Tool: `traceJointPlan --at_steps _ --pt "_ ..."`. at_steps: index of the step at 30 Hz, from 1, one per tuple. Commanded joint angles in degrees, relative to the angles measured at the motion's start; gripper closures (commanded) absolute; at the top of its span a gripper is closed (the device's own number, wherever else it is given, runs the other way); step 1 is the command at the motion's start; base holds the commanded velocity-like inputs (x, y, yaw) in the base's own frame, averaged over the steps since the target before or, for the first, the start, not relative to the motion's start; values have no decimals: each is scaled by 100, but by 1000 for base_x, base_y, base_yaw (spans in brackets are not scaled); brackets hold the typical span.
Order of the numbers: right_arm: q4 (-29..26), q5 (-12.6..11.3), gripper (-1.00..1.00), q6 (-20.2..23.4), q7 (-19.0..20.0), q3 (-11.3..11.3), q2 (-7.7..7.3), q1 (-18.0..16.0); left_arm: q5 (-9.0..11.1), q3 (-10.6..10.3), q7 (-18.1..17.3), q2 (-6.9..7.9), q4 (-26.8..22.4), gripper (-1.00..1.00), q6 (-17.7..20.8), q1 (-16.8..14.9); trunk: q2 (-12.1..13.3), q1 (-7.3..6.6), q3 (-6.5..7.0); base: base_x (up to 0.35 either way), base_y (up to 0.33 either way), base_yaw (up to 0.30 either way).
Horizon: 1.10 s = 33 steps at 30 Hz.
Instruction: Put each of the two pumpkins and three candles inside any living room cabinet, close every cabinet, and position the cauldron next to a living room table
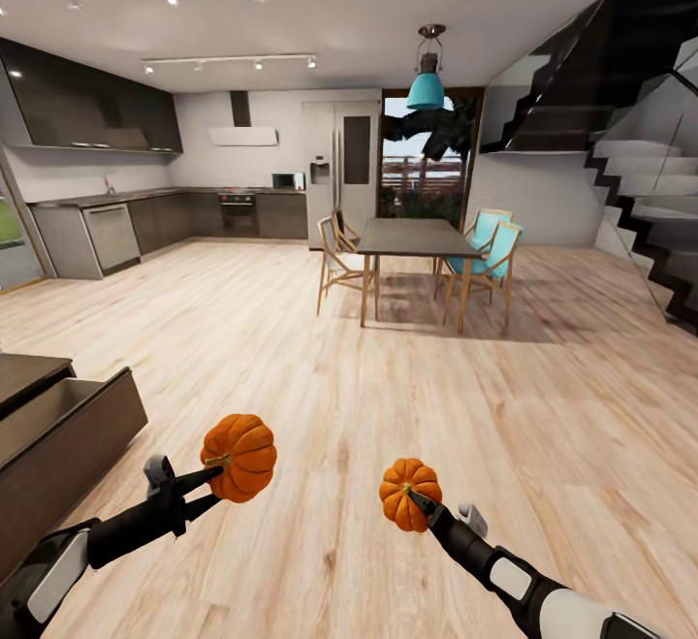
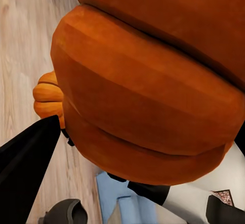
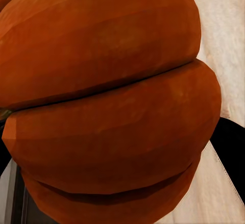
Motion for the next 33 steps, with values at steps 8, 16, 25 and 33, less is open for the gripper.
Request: traceJointPlan --at_steps 8,16,25,33 --pt "-3 -78 100 39 5 -17 -1 -4 55 3 1 1 -4 100 65 -8 -3 2 -5 309 -102 0" --pt "-3 -72 100 22 -14 -17 -1 -4 62 8 -2 1 -4 100 67 -6 -3 2 -5 309 -102 0" --pt "-3 -78 100 -136 -37 -17 -1 -4 64 19 -21 10 21 100 74 -6 -3 2 -5 309 -102 0" --pt "-3 -78 100 -145 -30 -17 -1 -4 60 20 -10 10 5 100 66 -7 -3 2 -5 309 -102 0"
